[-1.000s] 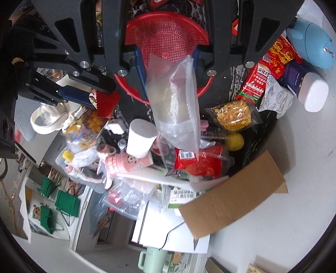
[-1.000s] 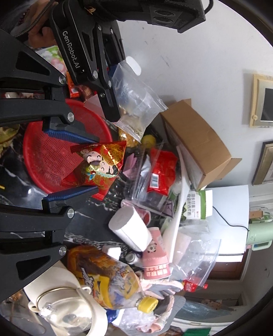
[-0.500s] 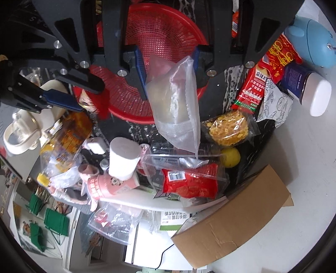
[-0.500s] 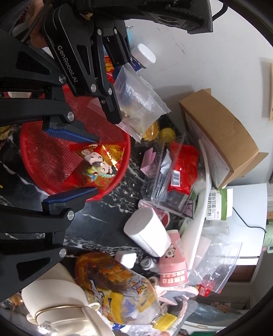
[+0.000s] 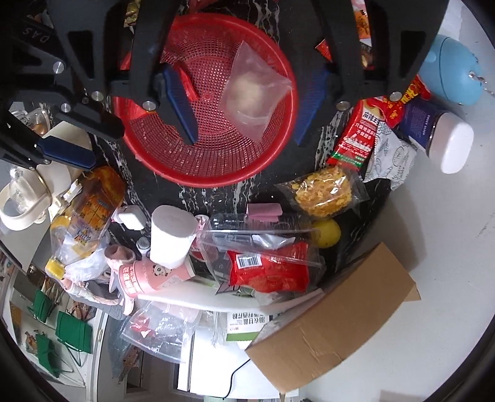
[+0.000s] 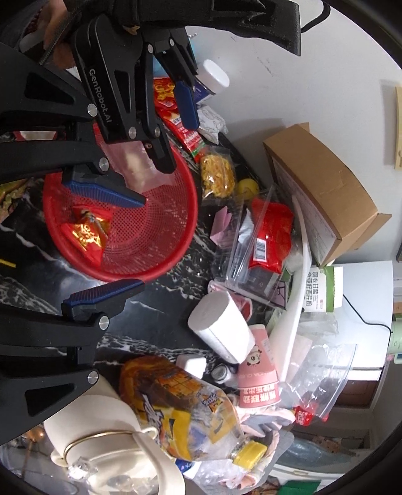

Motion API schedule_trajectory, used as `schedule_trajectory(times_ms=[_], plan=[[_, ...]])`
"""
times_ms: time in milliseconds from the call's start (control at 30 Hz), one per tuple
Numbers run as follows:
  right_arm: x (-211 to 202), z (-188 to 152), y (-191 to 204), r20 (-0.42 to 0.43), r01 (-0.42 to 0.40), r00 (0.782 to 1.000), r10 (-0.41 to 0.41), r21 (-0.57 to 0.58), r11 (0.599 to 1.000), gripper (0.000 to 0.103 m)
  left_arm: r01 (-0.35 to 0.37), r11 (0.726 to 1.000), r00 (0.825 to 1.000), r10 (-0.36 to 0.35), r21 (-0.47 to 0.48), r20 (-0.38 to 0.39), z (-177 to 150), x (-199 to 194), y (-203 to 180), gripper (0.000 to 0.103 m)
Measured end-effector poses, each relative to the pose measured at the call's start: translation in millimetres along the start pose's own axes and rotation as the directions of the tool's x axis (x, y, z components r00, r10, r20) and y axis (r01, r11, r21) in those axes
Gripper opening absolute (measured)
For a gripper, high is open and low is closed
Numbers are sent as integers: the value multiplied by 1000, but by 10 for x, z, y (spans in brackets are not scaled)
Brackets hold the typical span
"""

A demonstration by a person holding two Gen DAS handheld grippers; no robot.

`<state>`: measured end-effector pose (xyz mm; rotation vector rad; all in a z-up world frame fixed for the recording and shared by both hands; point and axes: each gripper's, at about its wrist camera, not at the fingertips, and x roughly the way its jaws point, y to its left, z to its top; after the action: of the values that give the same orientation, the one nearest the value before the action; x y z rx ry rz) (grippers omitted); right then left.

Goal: Organize snacks
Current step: 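Open the right gripper to drop the red packet into the basket while the left drops the clear bag, then move both open grippers back from the basket to the snack pile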

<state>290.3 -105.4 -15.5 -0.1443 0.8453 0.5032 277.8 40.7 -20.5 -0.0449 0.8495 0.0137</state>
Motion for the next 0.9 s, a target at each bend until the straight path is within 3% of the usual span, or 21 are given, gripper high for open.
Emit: schedule_trajectory(times_ms=[467,767,900], plan=[[-631,44,49,115,27,993,-26,0,1000,47,11,1000,994,-13,19,110,50,-672,-99,64],[-1146,-20,125,198,60,979,-58,-3,998,47,20,999,980,-29,47,195,-8,-1232,-216,64],[-1361,-95,169,231,77,970,-73,-8,997,52,26,998,973,-39,61,226,-63,-1420,-268,64]])
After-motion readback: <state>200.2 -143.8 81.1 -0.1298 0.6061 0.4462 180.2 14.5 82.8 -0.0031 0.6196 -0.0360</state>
